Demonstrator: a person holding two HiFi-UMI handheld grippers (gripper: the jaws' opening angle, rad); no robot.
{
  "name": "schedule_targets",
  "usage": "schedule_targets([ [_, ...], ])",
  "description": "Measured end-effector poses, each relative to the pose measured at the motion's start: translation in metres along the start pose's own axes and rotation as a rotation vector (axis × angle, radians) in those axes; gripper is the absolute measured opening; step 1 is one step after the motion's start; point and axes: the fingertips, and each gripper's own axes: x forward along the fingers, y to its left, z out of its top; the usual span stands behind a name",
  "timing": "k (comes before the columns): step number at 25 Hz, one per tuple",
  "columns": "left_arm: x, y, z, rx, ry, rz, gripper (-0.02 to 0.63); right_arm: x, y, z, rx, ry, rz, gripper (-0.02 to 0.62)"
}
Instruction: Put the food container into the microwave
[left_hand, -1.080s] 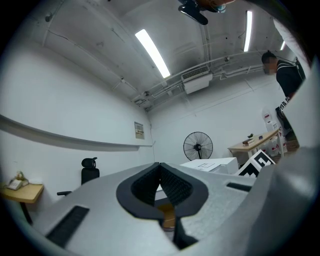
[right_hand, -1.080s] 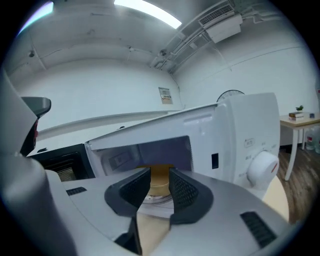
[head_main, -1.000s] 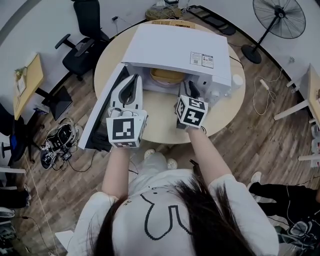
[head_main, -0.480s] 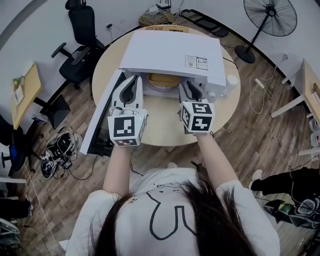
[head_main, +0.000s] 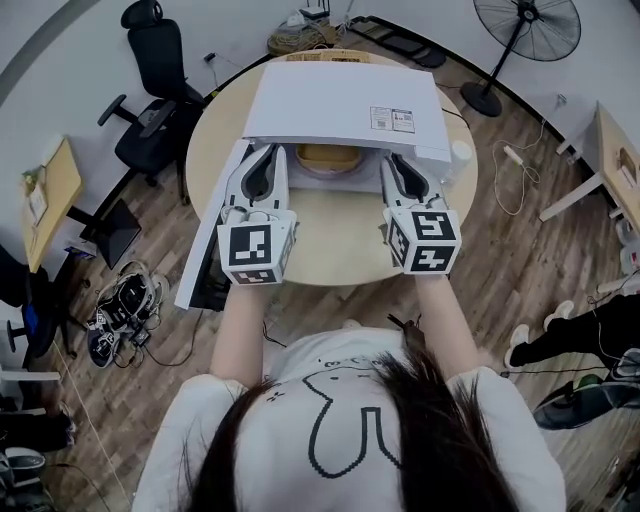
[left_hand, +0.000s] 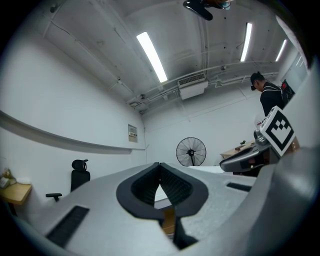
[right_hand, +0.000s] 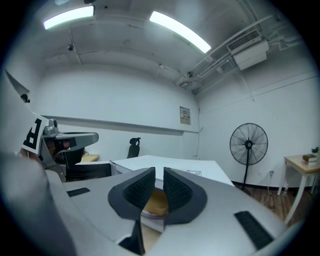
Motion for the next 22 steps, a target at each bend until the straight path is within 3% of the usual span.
schedule_targets([
  [6, -0.004, 0.006, 0.010, 0.006, -0.024, -0.005, 0.009, -0.026, -0.003, 0.038, -0.081, -0.101, -0.035, 0.043],
  [15, -0.007, 0.012, 0.024, 0.029, -0.040, -0.029, 0.009, -0.047, 0.001, 0.061, -0.086, -0.152, 0.005, 0.033],
  [22, -0.011, 0.011, 0.035, 0.042, -0.069, -0.040, 0.009, -0.055, 0.003, 0.067, -0.156, -0.156, -0.037, 0.029],
])
